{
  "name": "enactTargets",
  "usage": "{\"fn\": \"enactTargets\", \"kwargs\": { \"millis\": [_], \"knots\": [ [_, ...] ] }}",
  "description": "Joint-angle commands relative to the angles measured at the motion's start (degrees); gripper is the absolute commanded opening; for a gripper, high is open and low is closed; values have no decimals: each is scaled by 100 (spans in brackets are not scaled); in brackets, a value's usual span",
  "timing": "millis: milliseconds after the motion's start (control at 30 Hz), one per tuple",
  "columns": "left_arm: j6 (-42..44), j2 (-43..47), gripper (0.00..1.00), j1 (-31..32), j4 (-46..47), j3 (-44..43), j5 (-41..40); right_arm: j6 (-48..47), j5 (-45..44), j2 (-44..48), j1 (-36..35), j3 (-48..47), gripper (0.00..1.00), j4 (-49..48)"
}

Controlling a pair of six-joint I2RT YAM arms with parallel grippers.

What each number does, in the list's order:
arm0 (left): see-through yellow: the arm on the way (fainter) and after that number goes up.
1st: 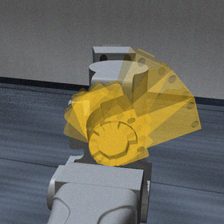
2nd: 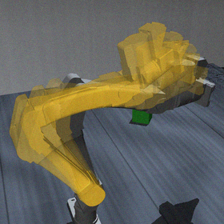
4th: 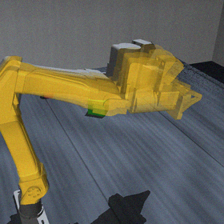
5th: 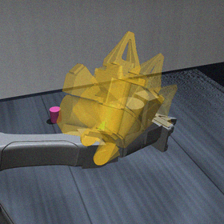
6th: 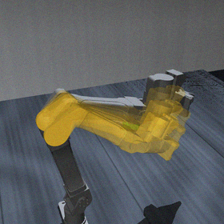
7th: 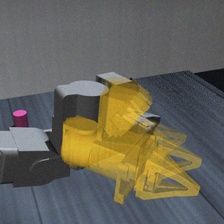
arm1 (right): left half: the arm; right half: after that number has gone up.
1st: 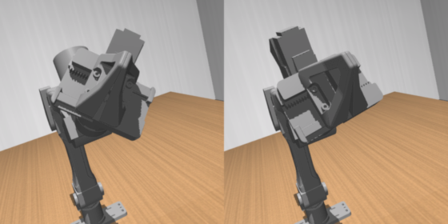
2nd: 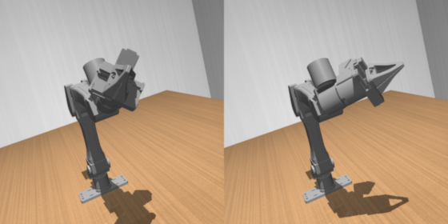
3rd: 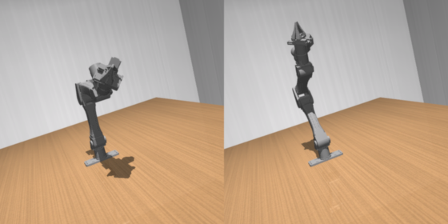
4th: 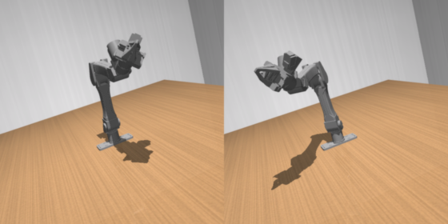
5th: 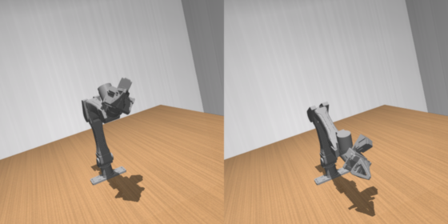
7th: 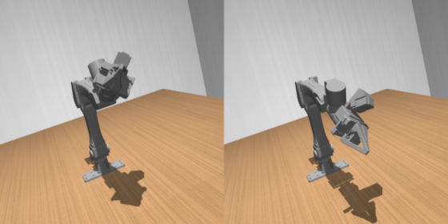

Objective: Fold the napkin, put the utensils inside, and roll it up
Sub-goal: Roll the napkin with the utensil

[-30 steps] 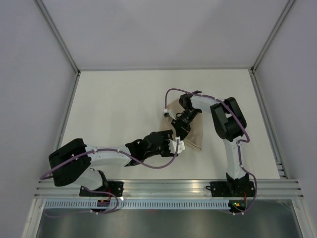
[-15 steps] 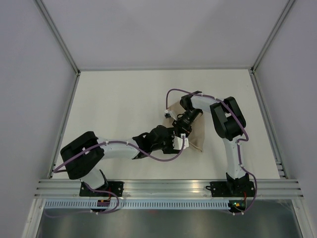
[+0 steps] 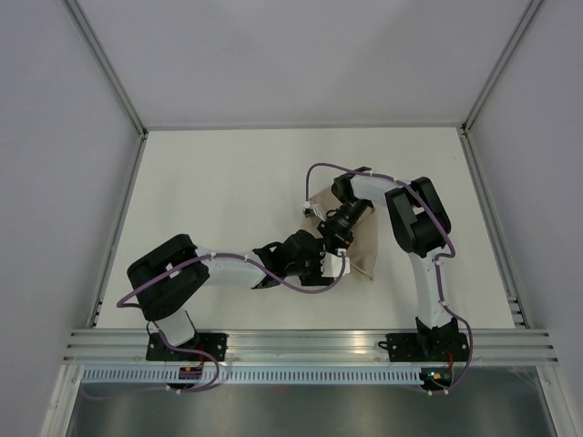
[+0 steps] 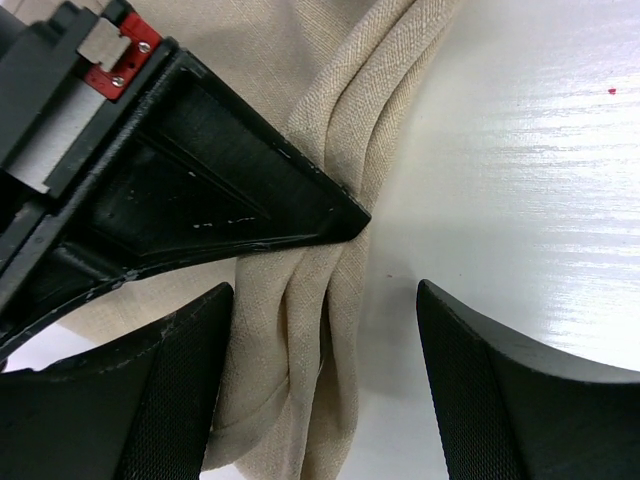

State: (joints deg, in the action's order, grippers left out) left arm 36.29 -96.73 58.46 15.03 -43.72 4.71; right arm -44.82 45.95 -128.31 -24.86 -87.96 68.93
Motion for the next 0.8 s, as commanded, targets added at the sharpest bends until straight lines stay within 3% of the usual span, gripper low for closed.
{"fn": "enactTargets", "kwargs": {
  "millis": [0,267,367,500,567,667,767],
  "knots": [
    [264,-144,78,-10,97,-207,250,-440,-1159,-449,34,113,13,-521],
    [317,-443,70,-10,167,-189,153,-440,-1141,-484,34,25,13,-476],
    [299,-531,59,-10,9,-233,197,-449,-1150,-502,43,7,13,-450],
    [238,-672,26,-10,-307,-347,276,-449,-1150,-511,43,-54,13,-441],
    [142,-707,15,-10,-544,-452,381,-449,-1150,-511,43,-63,13,-442],
    [-34,-733,4,-10,-728,-540,504,-431,-1141,-511,52,-72,13,-459],
    [-236,-804,2,-10,-1053,-734,618,-423,-1141,-415,52,-63,14,-468]
  ]
}}
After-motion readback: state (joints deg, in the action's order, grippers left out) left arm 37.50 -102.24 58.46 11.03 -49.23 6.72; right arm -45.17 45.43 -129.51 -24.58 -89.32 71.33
